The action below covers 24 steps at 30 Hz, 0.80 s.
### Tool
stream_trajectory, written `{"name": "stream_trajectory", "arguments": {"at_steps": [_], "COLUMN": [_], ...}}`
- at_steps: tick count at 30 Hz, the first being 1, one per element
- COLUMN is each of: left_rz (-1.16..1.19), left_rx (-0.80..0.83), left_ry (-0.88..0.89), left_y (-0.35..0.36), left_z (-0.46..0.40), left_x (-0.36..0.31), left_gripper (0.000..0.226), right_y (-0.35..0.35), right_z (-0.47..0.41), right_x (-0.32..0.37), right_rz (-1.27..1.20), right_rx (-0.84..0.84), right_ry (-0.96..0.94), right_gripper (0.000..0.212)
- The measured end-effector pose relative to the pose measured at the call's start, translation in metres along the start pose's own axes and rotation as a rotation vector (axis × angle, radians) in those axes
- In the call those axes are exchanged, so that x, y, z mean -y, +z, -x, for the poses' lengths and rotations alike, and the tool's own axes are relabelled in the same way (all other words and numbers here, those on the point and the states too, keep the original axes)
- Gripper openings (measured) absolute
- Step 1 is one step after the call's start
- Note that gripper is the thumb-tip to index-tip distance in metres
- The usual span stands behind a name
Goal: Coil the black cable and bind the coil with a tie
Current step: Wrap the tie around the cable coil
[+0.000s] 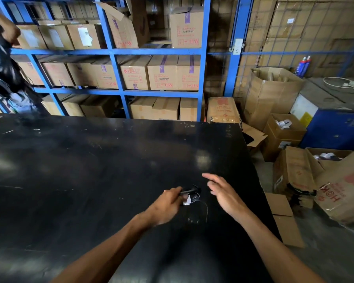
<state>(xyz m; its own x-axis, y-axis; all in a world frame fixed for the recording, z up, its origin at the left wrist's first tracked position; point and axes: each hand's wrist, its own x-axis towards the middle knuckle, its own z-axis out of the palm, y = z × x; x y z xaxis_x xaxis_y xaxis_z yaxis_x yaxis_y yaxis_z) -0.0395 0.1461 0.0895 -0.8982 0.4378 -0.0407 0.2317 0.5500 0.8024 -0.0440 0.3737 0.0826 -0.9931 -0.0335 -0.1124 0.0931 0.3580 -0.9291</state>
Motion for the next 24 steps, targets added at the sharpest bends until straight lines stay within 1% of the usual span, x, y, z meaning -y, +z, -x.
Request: {"name": "stream_trajectory", "arguments": {"at_steps": [2,4,5,6,7,9,10,12,13,15,17,19,20,24], "left_rz": [0.335,0.541,0.626,0.715,0.807,0.946,0.992,1.056,1.066,1.041,1.038,1.087,1.101,1.068], "left_rx": [-0.019,-0.061,-0.082,-0.097,-0.103,-0.106,-0.099,-0.083,-0.077,-0.067,-0.078,-0.094,-0.098,-0.108], "left_ry": [-0.123,-0.156,-0.161,-0.182,-0.211,-0.264,-0.275,-0.278,-0.285,-0.308,-0.318,-0.332,-0.341,-0.363], "left_y": [-0.005,-0.008,-0.009,-0.008,-0.008,-0.006,-0.005,-0.003,-0.003,-0.002,0.000,0.001,0.001,-0.001], "left_z": [-0.004,-0.013,-0.016,-0.019,-0.022,-0.026,-0.027,-0.028,-0.029,-0.028,-0.026,-0.024,-0.023,-0.020], "left_x": [-0.002,-0.002,-0.003,-0.002,-0.003,-0.006,-0.008,-0.014,-0.016,-0.019,-0.023,-0.026,-0.027,-0.031], "left_gripper": [0.023,0.028,0.029,0.030,0.031,0.031,0.029,0.029,0.035,0.046,0.042,0.037,0.039,0.051], "right_y": [-0.009,-0.014,-0.014,-0.013,-0.012,-0.007,-0.006,-0.003,-0.002,0.002,0.005,0.006,0.006,0.009], "right_z": [0.010,0.018,0.020,0.022,0.022,0.022,0.021,0.019,0.018,0.017,0.017,0.017,0.017,0.022], "right_x": [-0.002,-0.006,-0.008,-0.009,-0.010,-0.008,-0.005,0.000,0.001,0.004,0.007,0.008,0.008,0.009], "right_rz": [-0.076,0.008,0.071,0.120,0.142,0.118,0.117,0.149,0.164,0.186,0.246,0.305,0.304,0.136], "right_rx": [0.017,0.020,0.015,0.010,-0.010,-0.096,-0.157,-0.264,-0.301,-0.319,-0.271,-0.223,-0.208,-0.119], "right_ry": [-0.123,-0.274,-0.356,-0.430,-0.489,-0.562,-0.593,-0.630,-0.633,-0.629,-0.688,-0.730,-0.717,-0.621], "right_gripper": [0.055,0.072,0.074,0.068,0.054,0.026,0.019,0.016,0.016,0.028,0.040,0.041,0.040,0.038]}}
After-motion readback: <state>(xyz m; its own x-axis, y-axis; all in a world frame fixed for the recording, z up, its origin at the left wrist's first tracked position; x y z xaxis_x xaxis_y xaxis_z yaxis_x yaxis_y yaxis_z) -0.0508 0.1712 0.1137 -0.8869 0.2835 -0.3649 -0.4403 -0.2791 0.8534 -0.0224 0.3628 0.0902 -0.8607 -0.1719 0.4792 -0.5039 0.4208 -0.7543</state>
